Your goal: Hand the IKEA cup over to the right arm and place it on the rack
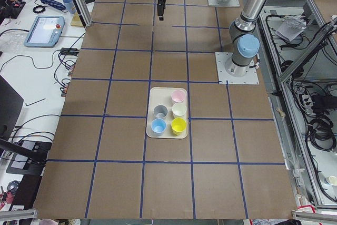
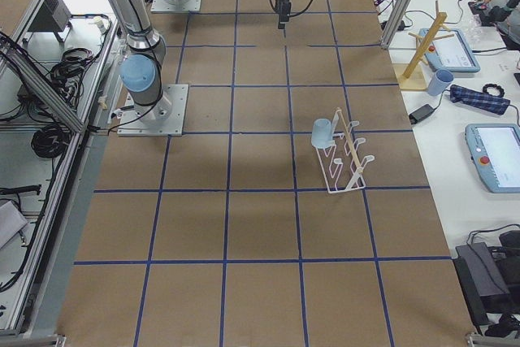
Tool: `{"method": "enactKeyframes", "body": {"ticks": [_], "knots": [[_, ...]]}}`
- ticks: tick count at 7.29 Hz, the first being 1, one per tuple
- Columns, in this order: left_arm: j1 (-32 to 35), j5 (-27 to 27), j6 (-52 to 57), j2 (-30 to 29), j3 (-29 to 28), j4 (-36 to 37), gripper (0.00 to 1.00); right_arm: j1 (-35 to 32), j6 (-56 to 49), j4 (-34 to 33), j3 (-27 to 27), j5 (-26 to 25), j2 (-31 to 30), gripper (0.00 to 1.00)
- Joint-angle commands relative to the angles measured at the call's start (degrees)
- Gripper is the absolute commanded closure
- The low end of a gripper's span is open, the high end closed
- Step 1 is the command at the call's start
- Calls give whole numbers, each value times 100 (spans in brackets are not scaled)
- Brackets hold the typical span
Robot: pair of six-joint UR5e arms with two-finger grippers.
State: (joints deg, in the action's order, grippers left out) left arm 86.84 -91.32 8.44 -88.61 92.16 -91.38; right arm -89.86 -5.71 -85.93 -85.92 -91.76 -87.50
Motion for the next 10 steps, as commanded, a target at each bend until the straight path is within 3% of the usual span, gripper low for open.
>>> {"method": "enactKeyframes", "body": {"ticks": [1,3,4,10], "knots": [[0,0,0,2,4,-3,0,-49,-36,-361,-82,-26,23,0],[0,0,0,10,4,-3,0,-32,-97,-468,-56,-26,14,0],[0,9,0,10,4,-3,0,-14,-97,-459,-4,252,14,0],[-9,9,0,10,4,-3,0,-5,-124,-486,-65,176,5,0]]}}
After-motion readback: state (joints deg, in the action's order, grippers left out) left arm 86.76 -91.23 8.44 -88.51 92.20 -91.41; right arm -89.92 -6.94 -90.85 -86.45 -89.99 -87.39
